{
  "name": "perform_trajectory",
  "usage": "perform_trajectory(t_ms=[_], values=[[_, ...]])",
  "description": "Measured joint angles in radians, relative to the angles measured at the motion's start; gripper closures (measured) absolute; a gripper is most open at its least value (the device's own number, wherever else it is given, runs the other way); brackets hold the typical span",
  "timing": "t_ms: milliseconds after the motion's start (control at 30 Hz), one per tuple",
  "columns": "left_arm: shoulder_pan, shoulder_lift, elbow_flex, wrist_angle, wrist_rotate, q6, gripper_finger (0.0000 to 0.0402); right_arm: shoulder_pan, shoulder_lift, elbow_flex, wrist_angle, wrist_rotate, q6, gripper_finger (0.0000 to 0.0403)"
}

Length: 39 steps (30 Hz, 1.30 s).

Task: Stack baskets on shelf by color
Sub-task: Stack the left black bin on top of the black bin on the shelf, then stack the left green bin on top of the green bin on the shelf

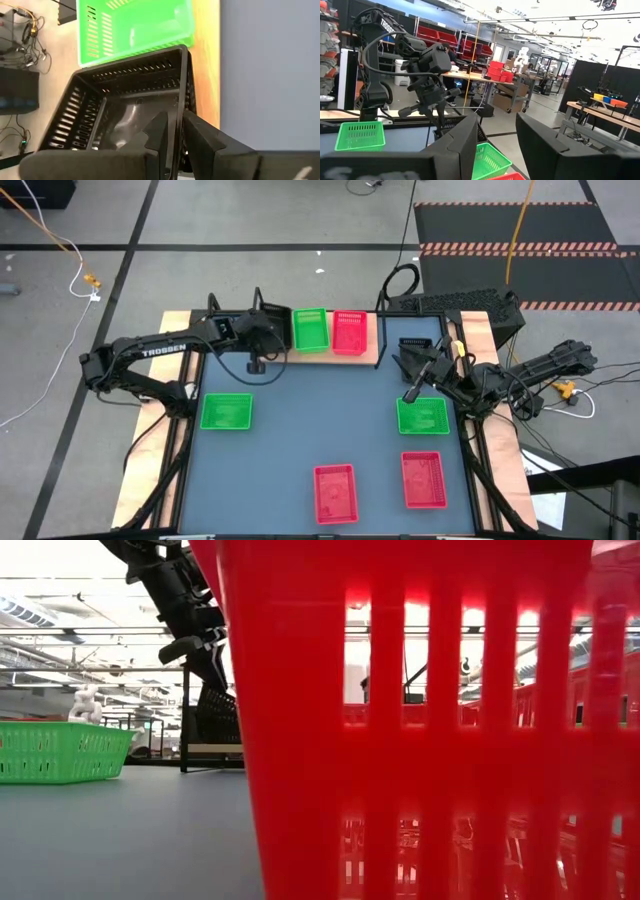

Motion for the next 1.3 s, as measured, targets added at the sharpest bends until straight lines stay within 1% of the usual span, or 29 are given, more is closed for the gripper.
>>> perform_trajectory(t_ms=[267,533,700,800,933,1000,1100,1233,1300], values=[[0.000,0.000,-0.001,-0.013,0.000,-0.001,0.0337,0.000,0.000,0.000,0.000,0.000,0.000,0.0273],[-0.004,0.002,-0.033,-0.024,-0.001,0.002,0.0337,0.000,0.000,0.000,0.000,0.000,-0.002,0.0273],[-0.011,0.002,-0.033,-0.014,-0.008,0.024,0.0337,0.000,0.000,0.000,0.000,0.000,-0.003,0.0273],[-0.010,0.001,-0.033,-0.007,-0.029,0.025,0.0352,0.000,0.000,0.000,0.000,0.000,-0.006,0.0273],[-0.011,0.001,-0.033,0.005,-0.033,0.025,0.0390,0.000,0.000,0.000,0.000,0.000,-0.006,0.0273],[-0.019,0.001,-0.033,0.012,-0.033,0.021,0.0397,0.000,0.000,0.000,0.000,0.000,-0.007,0.0273],[-0.048,-0.010,-0.033,0.061,-0.034,-0.003,0.0388,0.000,0.000,0.000,0.000,0.000,-0.007,0.0273],[-0.110,-0.009,-0.032,0.186,-0.033,-0.110,0.0371,0.000,0.000,0.000,0.007,0.000,-0.006,0.0273],[-0.152,-0.007,-0.032,0.240,-0.033,-0.134,0.0364,0.000,0.000,0.000,0.013,0.000,-0.006,0.0273]])
